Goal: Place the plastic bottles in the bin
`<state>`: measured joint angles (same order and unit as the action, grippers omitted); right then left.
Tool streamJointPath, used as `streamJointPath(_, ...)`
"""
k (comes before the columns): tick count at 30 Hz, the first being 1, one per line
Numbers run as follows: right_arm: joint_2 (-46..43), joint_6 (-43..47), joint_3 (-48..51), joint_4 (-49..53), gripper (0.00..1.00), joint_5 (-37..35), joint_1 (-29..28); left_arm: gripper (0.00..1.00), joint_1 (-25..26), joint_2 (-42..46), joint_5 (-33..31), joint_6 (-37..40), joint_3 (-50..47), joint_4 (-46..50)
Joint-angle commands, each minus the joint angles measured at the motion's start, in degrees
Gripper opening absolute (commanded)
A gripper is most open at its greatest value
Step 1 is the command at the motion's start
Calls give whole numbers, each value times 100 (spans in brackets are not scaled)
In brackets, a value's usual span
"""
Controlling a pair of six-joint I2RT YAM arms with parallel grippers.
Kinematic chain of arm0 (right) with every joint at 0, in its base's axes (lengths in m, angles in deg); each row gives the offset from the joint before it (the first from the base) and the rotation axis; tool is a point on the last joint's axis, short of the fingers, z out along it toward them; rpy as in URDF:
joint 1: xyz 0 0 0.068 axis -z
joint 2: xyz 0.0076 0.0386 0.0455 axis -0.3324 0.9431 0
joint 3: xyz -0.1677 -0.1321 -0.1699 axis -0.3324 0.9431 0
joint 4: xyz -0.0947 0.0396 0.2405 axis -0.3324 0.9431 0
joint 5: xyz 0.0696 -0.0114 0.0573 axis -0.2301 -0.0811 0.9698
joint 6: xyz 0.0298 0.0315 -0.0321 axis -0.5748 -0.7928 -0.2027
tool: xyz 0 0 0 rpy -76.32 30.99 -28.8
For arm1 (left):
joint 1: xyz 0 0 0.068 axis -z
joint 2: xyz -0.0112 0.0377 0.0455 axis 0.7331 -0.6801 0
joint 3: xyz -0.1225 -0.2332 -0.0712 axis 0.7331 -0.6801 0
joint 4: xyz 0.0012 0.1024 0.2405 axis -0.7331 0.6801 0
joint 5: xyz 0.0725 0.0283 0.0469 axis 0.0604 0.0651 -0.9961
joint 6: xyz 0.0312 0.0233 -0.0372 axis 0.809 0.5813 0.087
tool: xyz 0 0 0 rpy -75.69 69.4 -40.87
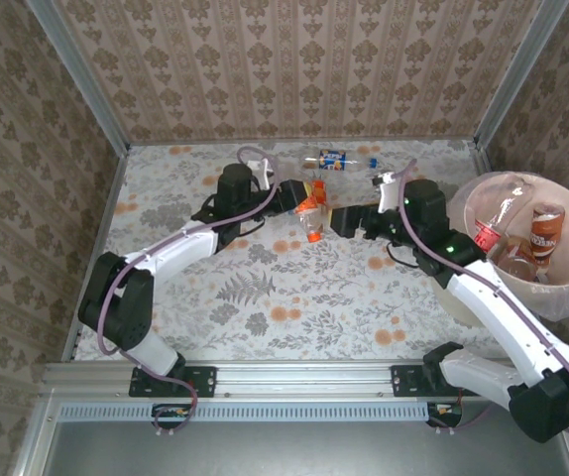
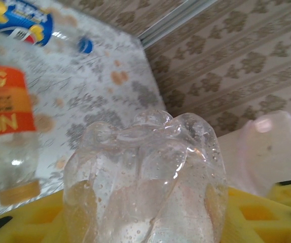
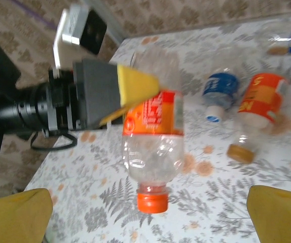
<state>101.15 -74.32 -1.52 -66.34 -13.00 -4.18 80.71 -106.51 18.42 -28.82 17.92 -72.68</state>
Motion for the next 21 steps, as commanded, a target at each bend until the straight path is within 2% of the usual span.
streamJointPath(1,78,-72,163,-717,100,426,-236,53,-53,205,452,2,122,-702)
streamJointPath(6,229,-378,463,-1481,100,700,-330,54,-60,140,661,-338,79,-1270)
streamJointPath(10,441,-284,381,-1249,100,305,-365,54,-53,-18,1163,-734,87,-1940)
streamJointPath(13,523,-306,377,-1435,100,190,-370,54,-40,-113,1449,-942,73,-2321)
streamJointPath(17,676,-326,328,-1638,100,203,-374,54,77,-133,1646,-904,68,-2357)
streamJointPath(21,824,-296,277,-1709,100,163,-391,54,224,-124,1715,-587,211,-1917)
